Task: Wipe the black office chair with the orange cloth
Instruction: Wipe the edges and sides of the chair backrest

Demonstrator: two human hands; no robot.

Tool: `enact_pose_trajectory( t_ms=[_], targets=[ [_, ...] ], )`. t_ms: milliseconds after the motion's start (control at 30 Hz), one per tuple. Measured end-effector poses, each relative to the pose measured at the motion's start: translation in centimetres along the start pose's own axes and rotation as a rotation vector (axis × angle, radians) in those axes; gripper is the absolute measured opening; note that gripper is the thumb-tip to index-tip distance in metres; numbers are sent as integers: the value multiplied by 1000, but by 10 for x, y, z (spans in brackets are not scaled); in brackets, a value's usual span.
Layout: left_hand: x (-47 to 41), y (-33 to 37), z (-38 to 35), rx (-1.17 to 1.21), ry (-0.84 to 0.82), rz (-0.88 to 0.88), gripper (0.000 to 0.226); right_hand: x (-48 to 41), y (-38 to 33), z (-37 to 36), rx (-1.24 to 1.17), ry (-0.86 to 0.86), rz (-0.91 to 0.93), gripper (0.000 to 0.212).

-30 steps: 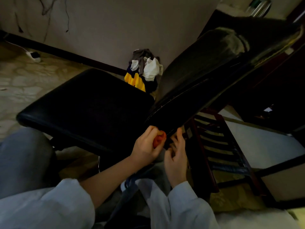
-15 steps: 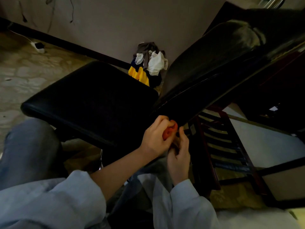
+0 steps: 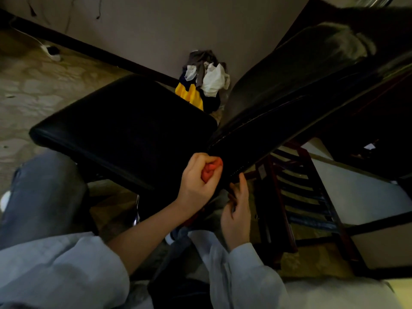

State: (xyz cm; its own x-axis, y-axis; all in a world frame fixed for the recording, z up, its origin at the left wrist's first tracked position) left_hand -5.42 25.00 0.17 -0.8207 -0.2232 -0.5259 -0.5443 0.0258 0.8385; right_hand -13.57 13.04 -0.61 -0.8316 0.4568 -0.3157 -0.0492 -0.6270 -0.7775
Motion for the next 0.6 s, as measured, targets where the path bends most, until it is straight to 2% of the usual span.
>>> enact_pose_trajectory(
  t_ms=[100,267,367,500,600],
  targets=[
    [2,7,-19,2,-113,-25,13,1,0,-3,11,36,-2,82],
    [13,-4,-26,21,-136,-37,19,1,7,-8,12,59,-13,85],
    [28,-23,-19,-31,-208,-74,19,1,8,-11,15,64,-26,90],
    [46,-59,-7,-137,-294,-12,23,5,15,-21,78,-16,-42,102],
    [48,-66,-2,-136,-273,69,31,19,23,-28,187,-91,-30,87]
  ],
)
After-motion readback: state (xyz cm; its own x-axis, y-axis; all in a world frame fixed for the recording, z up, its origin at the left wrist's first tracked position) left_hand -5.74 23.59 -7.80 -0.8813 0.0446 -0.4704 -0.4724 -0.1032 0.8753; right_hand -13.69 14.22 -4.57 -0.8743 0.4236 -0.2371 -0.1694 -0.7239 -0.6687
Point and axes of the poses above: each hand's wrist, its own x-axis away from the middle knuckle, its own z-axis out of the back of the hand, y = z × x, the point moved 7 cm from there along -x, towards the middle knuckle, and after that the axes turned 9 degrees about y, right-handed, at the moved point
